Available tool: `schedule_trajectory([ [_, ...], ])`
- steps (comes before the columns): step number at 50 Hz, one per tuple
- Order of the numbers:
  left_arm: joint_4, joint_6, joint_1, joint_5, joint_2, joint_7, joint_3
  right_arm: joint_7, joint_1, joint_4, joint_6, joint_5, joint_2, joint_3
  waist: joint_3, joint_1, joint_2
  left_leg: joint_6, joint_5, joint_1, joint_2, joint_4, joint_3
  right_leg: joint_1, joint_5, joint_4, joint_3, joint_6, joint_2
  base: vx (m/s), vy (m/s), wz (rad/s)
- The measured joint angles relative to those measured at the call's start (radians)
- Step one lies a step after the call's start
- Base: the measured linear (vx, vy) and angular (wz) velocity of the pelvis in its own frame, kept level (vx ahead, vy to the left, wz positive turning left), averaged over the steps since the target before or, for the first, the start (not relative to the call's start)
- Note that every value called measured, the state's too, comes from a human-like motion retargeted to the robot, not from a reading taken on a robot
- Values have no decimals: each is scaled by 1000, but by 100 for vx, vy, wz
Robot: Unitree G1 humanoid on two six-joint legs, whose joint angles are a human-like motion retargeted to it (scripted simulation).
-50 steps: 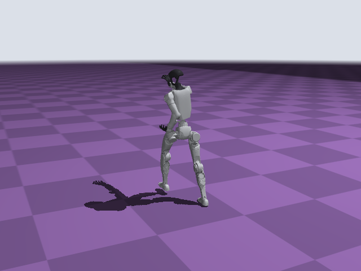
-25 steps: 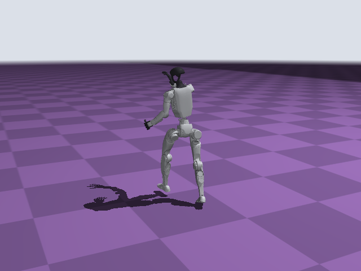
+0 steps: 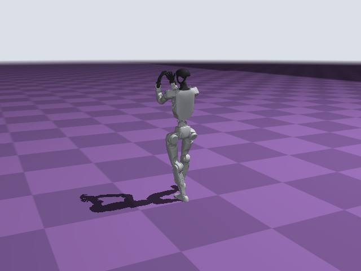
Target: Kungfu
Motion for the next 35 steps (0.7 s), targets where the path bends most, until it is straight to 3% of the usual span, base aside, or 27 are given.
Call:
schedule_trajectory([
  [3, -46, -16, -25, -15, -8, 14, -23, 13, -17, -30, -1, -28, -21, -17, 13, -25, 10, 7, -26, 64, 1, -6, -15, -44, 46, -106, 27, 23, 19, 53, -11, 49],
  [10, -59, -45, -29, -38, -10, 44, -27, -47, -38, 1, -38, -86, -18, -41, 15, -76, 35, 13, -73, 146, 17, 26, -15, -89, 0, -95, -114, -60, -13, 61, -23, 44],
  [15, 72, -54, 8, 33, 4, 72, -31, -85, 5, 12, -26, -103, -54, -64, -4, -103, 53, -49, 3, 197, 38, 73, -13, -11, -12, -2, -104, -117, -10, 69, -30, 48],
  [18, 261, -41, 97, 209, 33, 39, -7, -120, 115, 37, -43, -170, -54, -70, -72, -109, 41, -141, 178, 204, 45, 144, 29, 40, 99, -8, -179, -163, -12, 83, -38, 6],
  [20, 429, 6, 182, 408, 36, 7, 31, -156, 228, 91, -67, -266, -42, -72, -119, -89, 14, -220, 396, 168, 36, 258, 119, 33, 69, 23, -114, -163, -10, 90, -39, -43],
  [22, 613, 121, 256, 640, 64, 6, 62, -194, 351, 167, -54, -369, -29, -85, -82, -92, -4, -286, 549, 124, 91, 471, 233, 94, 18, 47, -57, -151, -16, 64, -32, -22],
  [23, 705, 181, 294, 753, 82, -6, 78, -206, 419, 211, -37, -415, -23, -97, -67, -104, -15, -267, 608, 86, 115, 593, 269, 137, 2, 43, -67, -147, -30, 60, -32, 16],
  [25, 883, 281, 387, 938, 142, -29, 101, -200, 570, 318, 12, -499, -9, -136, -64, -130, -31, -219, 575, -51, 99, 812, 242, 217, -25, 20, -115, -140, -54, 70, -34, 24],
  [27, 1040, 389, 505, 1040, 195, -14, 87, -165, 732, 461, 111, -602, 3, -238, -91, -116, -37, -176, 462, -226, 110, 974, 260, 245, -37, 1, -108, -146, -39, 62, -25, -37],
  [29, 1174, 528, 636, 1109, 218, 21, 108, -120, 869, 615, 240, -752, 3, -364, -90, -60, -47, -166, 419, -374, 152, 1039, 300, 268, -39, -18, -48, -160, -7, 53, -22, -126],
  [32, 1234, 746, 886, 1121, 232, -1, 182, -81, 997, 840, 484, -1025, -29, -502, -31, 13, -63, -155, 377, -521, 229, 969, 342, 330, -48, -36, 28, -188, 39, 37, -16, -167],
  [35, 1234, 800, 1161, 1066, 216, -67, 220, 35, 1092, 1015, 758, -1358, -88, -590, 21, 105, -60, -171, 391, -624, 334, 731, 353, 376, -63, -35, 101, -207, 85, 40, -7, -192],
])
